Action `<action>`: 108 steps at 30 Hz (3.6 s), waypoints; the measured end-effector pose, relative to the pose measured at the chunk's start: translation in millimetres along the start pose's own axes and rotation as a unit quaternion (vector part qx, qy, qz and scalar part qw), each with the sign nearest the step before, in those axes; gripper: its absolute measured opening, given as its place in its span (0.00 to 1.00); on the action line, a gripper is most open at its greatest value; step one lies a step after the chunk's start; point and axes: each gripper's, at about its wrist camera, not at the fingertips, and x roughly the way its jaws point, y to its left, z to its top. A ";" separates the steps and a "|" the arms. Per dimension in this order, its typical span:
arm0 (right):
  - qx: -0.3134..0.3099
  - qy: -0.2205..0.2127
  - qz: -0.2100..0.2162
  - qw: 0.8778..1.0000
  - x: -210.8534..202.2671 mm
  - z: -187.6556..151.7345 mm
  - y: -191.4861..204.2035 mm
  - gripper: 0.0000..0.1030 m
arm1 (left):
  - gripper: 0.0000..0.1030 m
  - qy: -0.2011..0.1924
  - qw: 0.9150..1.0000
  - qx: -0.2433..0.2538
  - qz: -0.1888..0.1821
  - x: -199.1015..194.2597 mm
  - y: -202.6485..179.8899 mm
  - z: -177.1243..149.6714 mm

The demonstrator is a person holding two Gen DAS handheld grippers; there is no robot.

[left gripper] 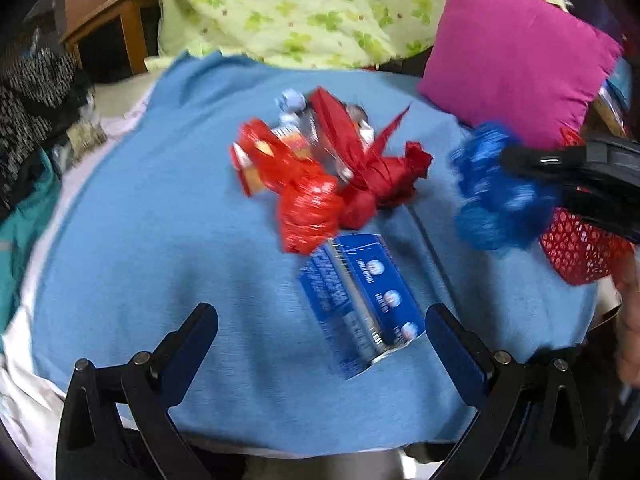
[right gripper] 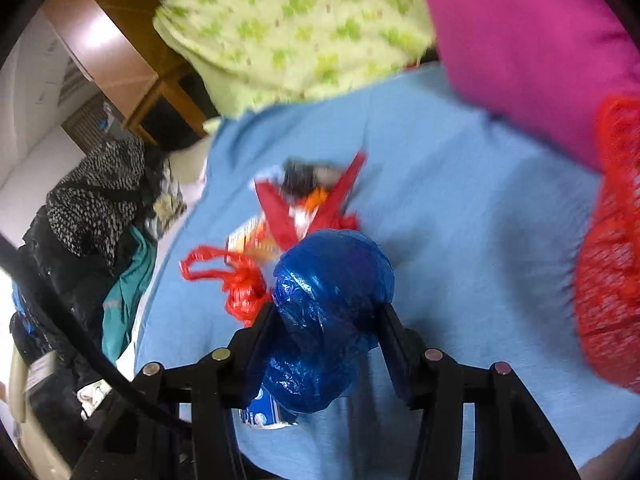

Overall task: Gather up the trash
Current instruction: 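Lift the blue bag with the right gripper while the left grasps the blue box, then drop the blue bag into the red basket while the left drops the blue box in, then return to the pile and grasp the red ribbon bundle with the right gripper, then grasp the red plastic bag with the left gripper while the right lifts the ribbon bundle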

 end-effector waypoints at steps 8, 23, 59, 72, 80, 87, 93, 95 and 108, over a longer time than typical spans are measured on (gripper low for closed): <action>-0.016 -0.090 -0.033 0.995 -71.1 -6.1 -12.4 0.52 | 1.00 0.020 0.999 -0.019 0.045 32.9 -23.9 11.2; 0.014 -0.196 -0.064 0.978 -154.6 -26.7 -61.1 0.52 | 0.46 -0.012 0.998 0.048 0.029 21.6 -17.9 -7.7; 0.195 -0.290 -0.076 0.934 -227.1 -41.0 -206.5 0.69 | 0.64 -0.106 0.934 0.218 -0.262 -48.2 -254.0 120.5; 0.010 -0.313 0.019 0.950 -214.4 -6.4 -76.0 0.69 | 0.70 -0.198 0.980 -0.002 0.018 -53.6 56.0 95.8; -0.018 -0.132 0.080 0.988 -70.7 21.2 6.6 0.69 | 0.70 -0.155 0.984 -0.089 0.001 -16.0 127.6 53.6; 0.081 0.021 0.090 0.992 63.3 17.1 -1.4 0.62 | 0.70 -0.113 0.983 -0.088 -0.116 21.3 109.5 35.9; 0.154 0.062 0.092 0.982 111.8 23.9 -19.8 0.62 | 0.70 -0.106 0.984 -0.060 -0.132 31.6 83.0 43.2; 0.166 0.068 0.089 0.980 120.9 24.2 -22.6 0.62 | 0.70 -0.098 0.984 -0.046 -0.140 37.7 74.1 44.6; 0.149 0.015 0.046 0.988 101.1 26.3 -27.8 0.42 | 0.68 -0.058 0.989 -0.022 -0.135 71.9 53.4 51.4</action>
